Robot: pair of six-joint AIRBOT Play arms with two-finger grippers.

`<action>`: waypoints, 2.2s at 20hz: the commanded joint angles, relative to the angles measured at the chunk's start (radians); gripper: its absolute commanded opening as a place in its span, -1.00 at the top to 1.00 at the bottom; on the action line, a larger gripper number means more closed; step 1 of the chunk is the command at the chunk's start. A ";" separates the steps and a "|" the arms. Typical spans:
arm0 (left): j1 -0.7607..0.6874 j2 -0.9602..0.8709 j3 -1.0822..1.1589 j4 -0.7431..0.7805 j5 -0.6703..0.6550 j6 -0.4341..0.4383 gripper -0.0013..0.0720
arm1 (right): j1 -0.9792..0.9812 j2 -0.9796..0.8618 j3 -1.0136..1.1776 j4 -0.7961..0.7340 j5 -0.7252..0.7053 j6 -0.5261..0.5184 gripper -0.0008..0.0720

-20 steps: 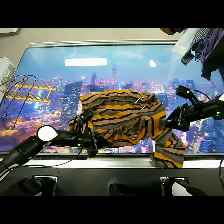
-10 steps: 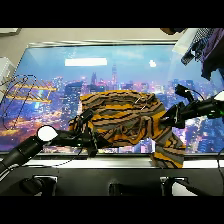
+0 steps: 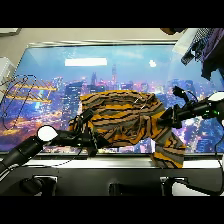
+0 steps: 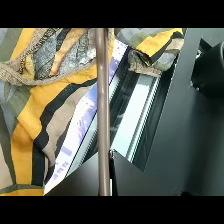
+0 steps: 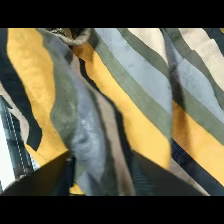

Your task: Fold the clothes and pants, and hang the long-sleeved shirts on hangers.

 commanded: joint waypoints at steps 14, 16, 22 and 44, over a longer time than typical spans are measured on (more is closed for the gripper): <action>0.010 0.000 0.000 0.002 0.002 -0.066 -0.02 | 0.000 0.072 0.000 -0.024 0.077 0.020 0.91; 0.035 0.000 0.000 0.002 -0.001 -0.128 -0.30 | 0.000 0.117 0.000 -0.024 0.079 0.038 0.91; 0.128 0.000 0.000 0.015 -0.002 -0.298 -0.91 | 0.000 0.243 0.000 -0.027 0.081 0.060 0.91; -0.176 -0.291 0.315 0.498 0.278 -1.250 -0.93 | 0.000 0.389 -0.035 0.013 0.062 0.086 0.91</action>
